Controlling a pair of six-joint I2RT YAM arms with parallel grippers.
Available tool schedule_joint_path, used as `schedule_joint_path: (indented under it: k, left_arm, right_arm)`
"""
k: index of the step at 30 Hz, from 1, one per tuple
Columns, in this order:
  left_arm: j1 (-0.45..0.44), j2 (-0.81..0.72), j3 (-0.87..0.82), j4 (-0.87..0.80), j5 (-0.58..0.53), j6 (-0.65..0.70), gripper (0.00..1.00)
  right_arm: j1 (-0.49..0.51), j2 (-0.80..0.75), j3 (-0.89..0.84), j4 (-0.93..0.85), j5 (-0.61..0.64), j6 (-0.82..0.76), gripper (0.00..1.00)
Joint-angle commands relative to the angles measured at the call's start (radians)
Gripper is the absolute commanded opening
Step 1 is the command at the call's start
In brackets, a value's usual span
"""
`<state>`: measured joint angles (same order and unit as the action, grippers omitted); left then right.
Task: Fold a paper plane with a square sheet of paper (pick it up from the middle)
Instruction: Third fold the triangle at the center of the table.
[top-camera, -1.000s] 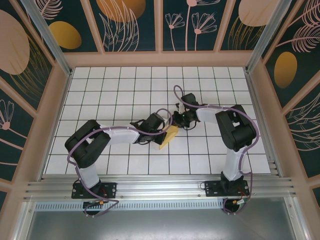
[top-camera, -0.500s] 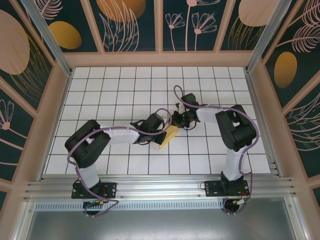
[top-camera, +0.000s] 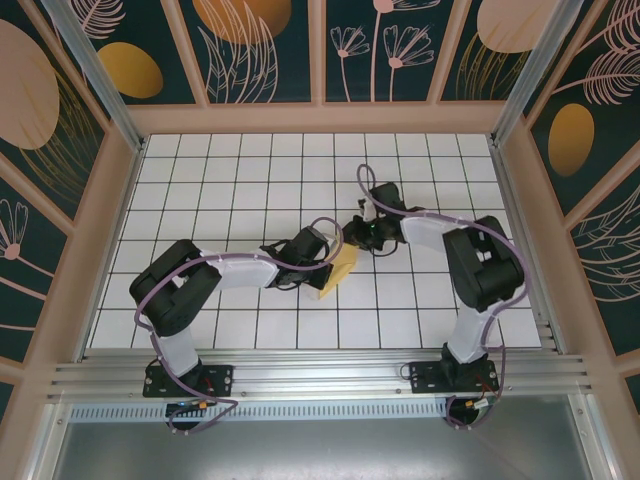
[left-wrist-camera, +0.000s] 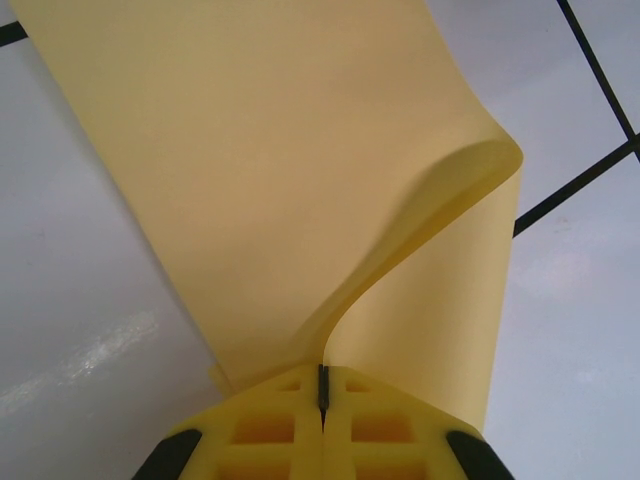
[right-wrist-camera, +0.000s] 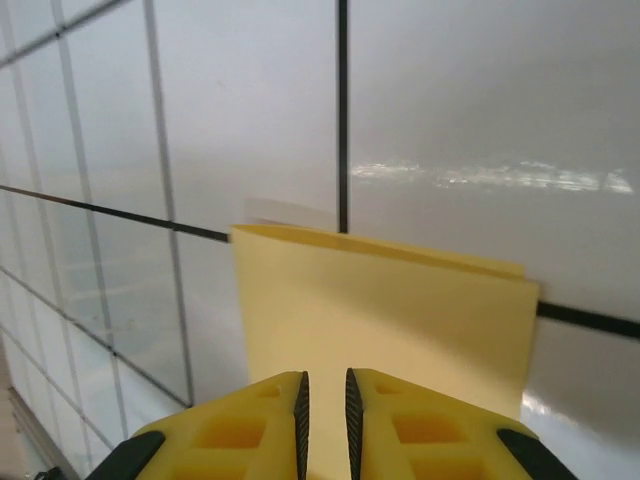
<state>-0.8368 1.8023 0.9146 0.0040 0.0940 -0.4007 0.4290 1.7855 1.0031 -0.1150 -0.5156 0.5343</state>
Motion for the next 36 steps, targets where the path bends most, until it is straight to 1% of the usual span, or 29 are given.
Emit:
schedule_joint_path:
  k: [1,3,8,11,13,16,22,33,36]
  left_arm:
    - [0.007,0.006,-0.009,-0.015,-0.017,0.014,0.02]
    - [0.006,0.003,-0.010,-0.009,-0.015,0.011,0.02]
    - [0.007,-0.005,-0.005,-0.008,-0.025,0.010,0.01]
    - [0.007,-0.006,-0.001,-0.009,-0.023,0.010,0.02]
    - [0.006,-0.006,-0.001,-0.011,-0.026,0.014,0.02]
    - [0.007,-0.007,-0.002,-0.013,-0.025,0.014,0.02]
    - [0.007,-0.009,-0.004,-0.021,-0.031,0.020,0.01]
    - [0.008,-0.013,-0.004,-0.024,-0.036,0.024,0.01]
    - [0.007,-0.012,-0.005,-0.025,-0.034,0.028,0.01]
  right_arm:
    - [-0.012,-0.130,-0.076,0.055,0.001,0.050,0.21]
    - [-0.012,-0.179,-0.131,0.084,-0.008,0.075,0.17]
    - [-0.003,-0.289,-0.326,0.248,-0.070,0.179,0.09]
    - [0.018,-0.318,-0.410,0.347,-0.095,0.242,0.06]
    - [0.039,-0.316,-0.437,0.393,-0.097,0.269,0.05]
    - [0.070,-0.287,-0.442,0.438,-0.099,0.292,0.05]
    - [0.104,-0.228,-0.420,0.441,-0.079,0.293,0.05]
    - [0.106,-0.155,-0.426,0.477,-0.097,0.288,0.06]
    - [0.106,-0.135,-0.424,0.467,-0.082,0.277,0.06]
